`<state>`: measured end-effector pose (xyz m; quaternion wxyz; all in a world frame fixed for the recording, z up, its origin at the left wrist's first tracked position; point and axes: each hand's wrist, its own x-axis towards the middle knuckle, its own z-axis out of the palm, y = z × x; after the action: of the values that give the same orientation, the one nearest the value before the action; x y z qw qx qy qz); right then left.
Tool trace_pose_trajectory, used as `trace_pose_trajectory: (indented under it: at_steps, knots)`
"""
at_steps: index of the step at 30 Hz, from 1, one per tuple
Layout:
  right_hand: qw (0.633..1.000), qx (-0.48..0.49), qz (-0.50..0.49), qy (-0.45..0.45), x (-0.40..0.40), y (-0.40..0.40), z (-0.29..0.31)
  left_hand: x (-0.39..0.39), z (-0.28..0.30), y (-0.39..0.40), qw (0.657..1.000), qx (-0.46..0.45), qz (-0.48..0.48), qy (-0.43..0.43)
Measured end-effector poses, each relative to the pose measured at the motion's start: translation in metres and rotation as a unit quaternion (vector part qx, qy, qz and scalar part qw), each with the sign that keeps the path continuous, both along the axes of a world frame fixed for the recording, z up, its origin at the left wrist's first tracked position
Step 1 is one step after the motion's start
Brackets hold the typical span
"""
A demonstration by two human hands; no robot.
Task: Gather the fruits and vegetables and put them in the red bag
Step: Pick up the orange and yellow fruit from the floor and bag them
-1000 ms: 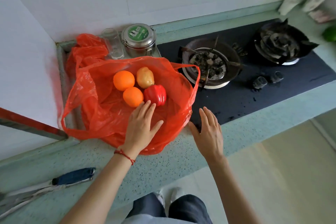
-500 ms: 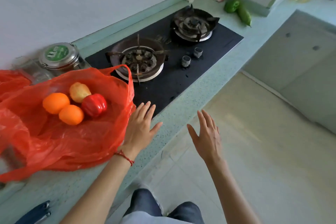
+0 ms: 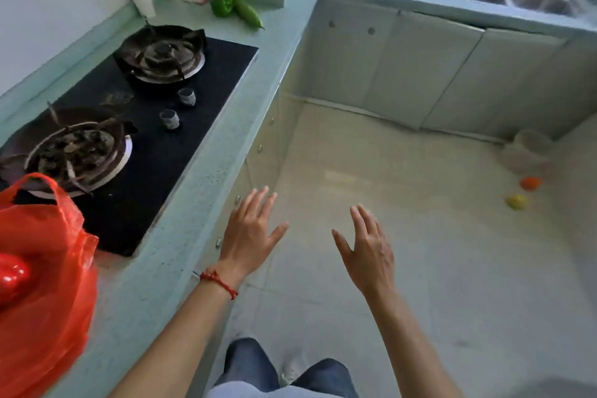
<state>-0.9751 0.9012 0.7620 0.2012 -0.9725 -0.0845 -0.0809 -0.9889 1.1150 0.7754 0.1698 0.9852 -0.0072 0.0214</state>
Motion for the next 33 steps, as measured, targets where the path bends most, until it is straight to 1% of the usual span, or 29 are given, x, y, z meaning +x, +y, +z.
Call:
trace_pose_trajectory:
  at_steps: [7, 11, 16, 20, 25, 33]
  knots:
    - [0.987, -0.025, -0.157, 0.014, -0.033, -0.085, 0.003, 0.035, 0.004, -0.085, 0.987, 0.023, -0.157, 0.022]
    - [0.968, -0.036, -0.248, 0.029, -0.053, -0.117, 0.004, 0.054, 0.001, -0.125, 0.97, 0.021, -0.241, 0.021]
    - [0.935, -0.023, -0.35, 0.042, -0.074, -0.138, 0.005, 0.074, 0.002, -0.162, 0.943, 0.02, -0.332, 0.009]
    - [0.912, -0.018, -0.407, 0.049, -0.087, -0.143, 0.008, 0.086, 0.001, -0.182, 0.927, 0.024, -0.373, 0.021]
    - [0.891, -0.01, -0.449, 0.06, -0.097, -0.153, 0.007, 0.099, -0.003, -0.206, 0.912, 0.018, -0.408, 0.033]
    - [0.88, -0.002, -0.47, 0.071, -0.079, -0.194, 0.001, 0.123, -0.01, -0.25, 0.905, 0.023, -0.423, 0.041]
